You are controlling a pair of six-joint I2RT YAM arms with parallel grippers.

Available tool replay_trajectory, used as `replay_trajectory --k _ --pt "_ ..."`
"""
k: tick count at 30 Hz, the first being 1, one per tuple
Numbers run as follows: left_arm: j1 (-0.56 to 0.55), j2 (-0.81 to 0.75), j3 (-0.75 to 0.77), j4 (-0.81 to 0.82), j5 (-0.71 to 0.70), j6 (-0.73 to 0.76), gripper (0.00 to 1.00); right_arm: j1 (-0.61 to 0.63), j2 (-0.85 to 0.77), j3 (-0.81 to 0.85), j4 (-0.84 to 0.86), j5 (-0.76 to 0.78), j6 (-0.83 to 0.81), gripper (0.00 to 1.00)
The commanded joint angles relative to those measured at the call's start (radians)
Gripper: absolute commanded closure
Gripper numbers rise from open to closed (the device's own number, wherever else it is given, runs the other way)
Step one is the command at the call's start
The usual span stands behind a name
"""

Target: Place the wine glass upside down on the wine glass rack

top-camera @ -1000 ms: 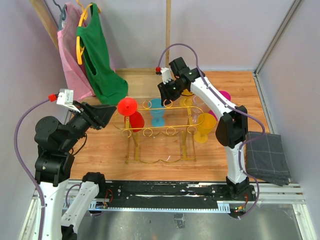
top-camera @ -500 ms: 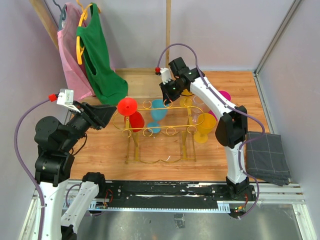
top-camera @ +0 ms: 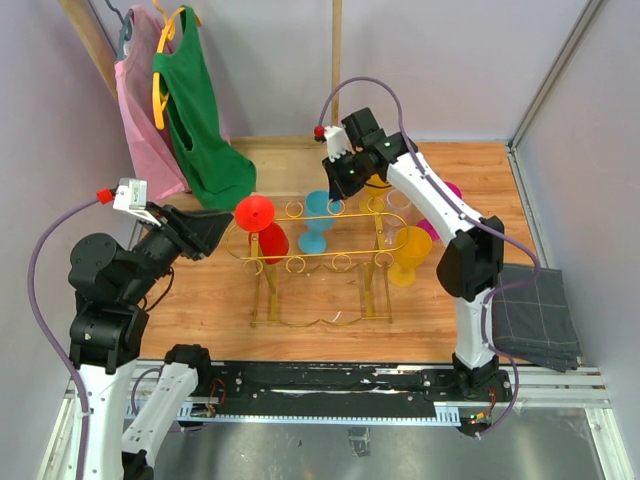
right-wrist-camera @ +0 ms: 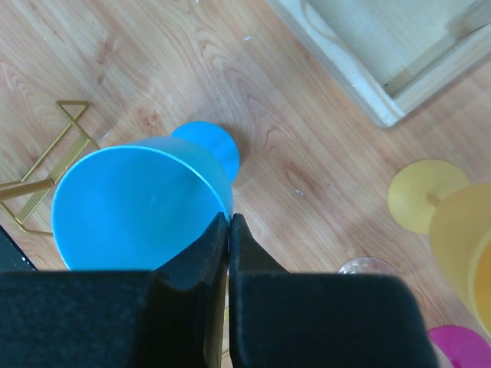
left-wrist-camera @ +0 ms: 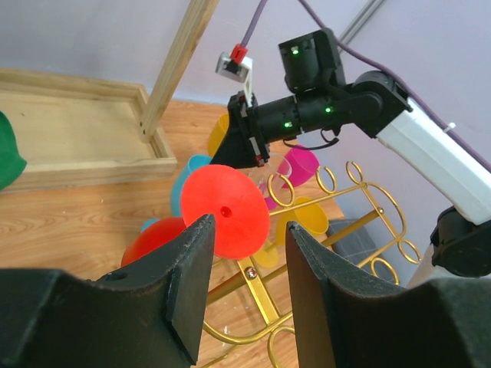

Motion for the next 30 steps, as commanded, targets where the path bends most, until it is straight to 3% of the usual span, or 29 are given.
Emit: replay_trajectory --k 1,17,30 --pt "-0.006 -0.015 0.010 0.002 -0.006 0.011 0.53 0.015 -0.110 -0.013 0.044 0.066 0.023 0.99" --pt "-0.007 -0.007 0.014 0.003 -0.011 0.014 0.53 0.015 -0.402 -0.209 0.299 0.267 0.074 0.99" --pt "-0.008 0.006 0.015 0.037 -0.070 0.026 0.54 0.023 -0.862 -0.636 0.776 0.430 0.120 0.99"
